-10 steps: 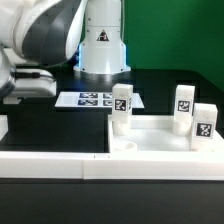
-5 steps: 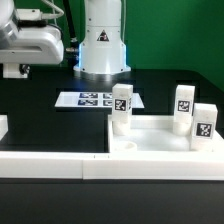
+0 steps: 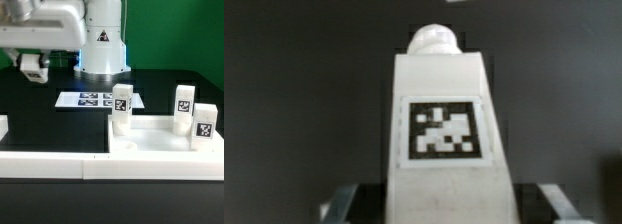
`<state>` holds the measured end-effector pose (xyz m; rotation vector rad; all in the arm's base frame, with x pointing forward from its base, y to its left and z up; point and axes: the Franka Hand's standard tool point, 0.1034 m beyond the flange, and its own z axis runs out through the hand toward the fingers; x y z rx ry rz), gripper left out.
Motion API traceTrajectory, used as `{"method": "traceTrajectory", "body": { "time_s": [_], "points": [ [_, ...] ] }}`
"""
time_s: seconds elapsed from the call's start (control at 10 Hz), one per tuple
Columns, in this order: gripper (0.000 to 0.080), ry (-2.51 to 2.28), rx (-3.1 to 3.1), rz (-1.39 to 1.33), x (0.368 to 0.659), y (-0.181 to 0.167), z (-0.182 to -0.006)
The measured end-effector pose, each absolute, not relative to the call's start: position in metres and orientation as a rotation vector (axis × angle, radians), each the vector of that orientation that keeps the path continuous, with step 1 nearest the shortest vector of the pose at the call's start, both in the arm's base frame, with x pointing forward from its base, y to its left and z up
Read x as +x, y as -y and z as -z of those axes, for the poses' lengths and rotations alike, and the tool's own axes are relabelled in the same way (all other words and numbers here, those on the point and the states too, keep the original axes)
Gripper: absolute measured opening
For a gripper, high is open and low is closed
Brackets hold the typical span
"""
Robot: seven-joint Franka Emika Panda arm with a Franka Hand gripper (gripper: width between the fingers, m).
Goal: Assemble square table
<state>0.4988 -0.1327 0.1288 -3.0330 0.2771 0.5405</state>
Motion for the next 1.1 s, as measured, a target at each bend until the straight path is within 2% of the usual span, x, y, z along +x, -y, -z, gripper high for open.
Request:
{"method": "traceTrajectory", "body": {
  "time_s": [0.2, 0.3, 0.5, 0.8, 1.0, 1.1],
  "points": [
    [0.0291, -0.458, -3.037, -0.368, 0.553, 0.105, -0.163],
    [0.0291, -0.502, -3.034, -0.277, 0.571, 0.104, -0.183],
    [0.0291, -0.492, -3.072, -0.057, 0.576, 0.107, -0.175],
    [0.0291, -0.499, -3.102, 0.303, 0.585, 0.107, -0.174],
    [0.0291, -0.571, -3.080, 0.515, 0.593, 0.073, -0.162],
    [0.0291, -0.605, -3.056, 0.656, 0.610, 0.054, -0.158]
  ]
}}
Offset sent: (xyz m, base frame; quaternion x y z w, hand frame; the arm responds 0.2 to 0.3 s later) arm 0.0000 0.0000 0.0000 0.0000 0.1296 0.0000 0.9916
